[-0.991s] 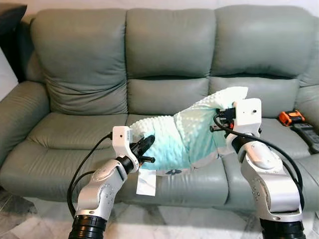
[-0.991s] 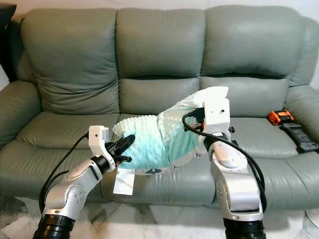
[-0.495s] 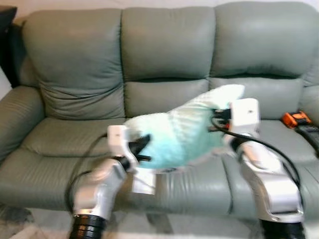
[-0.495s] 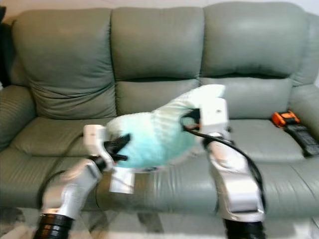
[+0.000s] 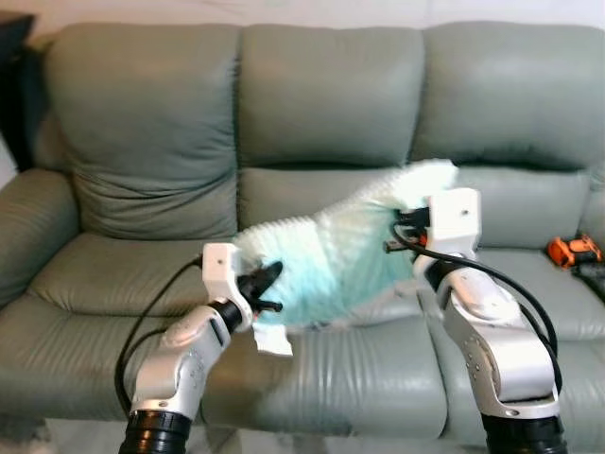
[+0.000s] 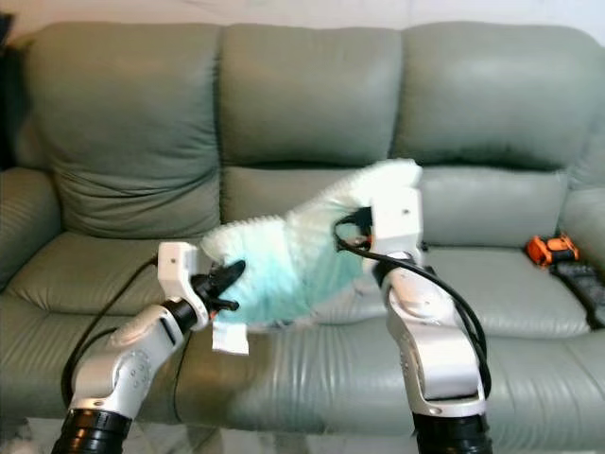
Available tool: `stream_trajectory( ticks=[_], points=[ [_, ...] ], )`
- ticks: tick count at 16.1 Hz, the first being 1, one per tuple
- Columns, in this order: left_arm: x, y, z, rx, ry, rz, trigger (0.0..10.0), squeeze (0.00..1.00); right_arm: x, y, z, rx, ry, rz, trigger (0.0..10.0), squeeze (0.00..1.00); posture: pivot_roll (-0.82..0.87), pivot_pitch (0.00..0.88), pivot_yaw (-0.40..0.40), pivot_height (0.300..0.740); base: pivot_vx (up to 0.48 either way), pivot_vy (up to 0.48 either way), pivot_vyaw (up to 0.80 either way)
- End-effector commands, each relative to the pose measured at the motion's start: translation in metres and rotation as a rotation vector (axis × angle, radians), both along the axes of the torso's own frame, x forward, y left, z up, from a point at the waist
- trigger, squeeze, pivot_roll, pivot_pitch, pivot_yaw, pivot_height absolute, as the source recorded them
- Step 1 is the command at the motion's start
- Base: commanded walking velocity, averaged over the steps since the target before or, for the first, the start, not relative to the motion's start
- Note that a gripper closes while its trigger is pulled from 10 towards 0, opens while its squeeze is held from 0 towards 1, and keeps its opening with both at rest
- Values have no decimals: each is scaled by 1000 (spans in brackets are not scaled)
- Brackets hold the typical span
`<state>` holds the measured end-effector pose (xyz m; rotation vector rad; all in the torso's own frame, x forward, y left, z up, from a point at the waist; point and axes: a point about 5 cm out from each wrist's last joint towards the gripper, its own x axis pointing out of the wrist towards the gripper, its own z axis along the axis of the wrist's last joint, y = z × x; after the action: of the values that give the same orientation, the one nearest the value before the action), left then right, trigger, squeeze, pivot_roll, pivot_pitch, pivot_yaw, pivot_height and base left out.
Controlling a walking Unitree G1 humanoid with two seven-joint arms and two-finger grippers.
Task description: Move the pillow to the sofa
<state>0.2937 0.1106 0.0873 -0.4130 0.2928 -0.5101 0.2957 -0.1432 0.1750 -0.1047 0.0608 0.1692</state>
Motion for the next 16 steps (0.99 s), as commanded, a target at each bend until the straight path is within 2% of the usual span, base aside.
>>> stream_trajectory(
  ticks=[1,5,7,8,11,14,15,16],
  points=[
    [1,-12,8,-14,-28,-38,10000,0,-1,-7,5,-15,-20,-19,10000,0,-155,0,26,740,0,0,0],
    [2,-12,7,-7,-23,-35,10000,0,-1,-6,0,-22,2,-12,10000,0,-154,0,26,740,0,0,0],
    [4,-4,-1,110,-63,-12,10000,0,-1,-10,-9,17,27,-19,10000,0,-145,0,20,740,0,0,0],
    [5,-2,-3,123,-65,-8,10000,0,-1,-11,-12,25,35,-22,10000,0,-145,0,20,740,0,0,0],
    [17,18,-24,299,-44,42,10000,0,8,-34,-44,53,152,-117,10000,0,-125,0,24,740,0,0,0],
    [22,40,-40,389,6,107,10000,0,10,-48,-61,93,210,-194,10000,0,-135,0,41,740,0,0,0],
    [21,54,-45,420,15,160,10000,0,9,-50,-68,55,216,-219,10000,0,-141,0,49,740,0,0,0],
    [20,61,-47,428,20,188,10000,0,6,-49,-72,54,223,-225,10000,0,-133,0,49,740,0,0,0]
  ],
)
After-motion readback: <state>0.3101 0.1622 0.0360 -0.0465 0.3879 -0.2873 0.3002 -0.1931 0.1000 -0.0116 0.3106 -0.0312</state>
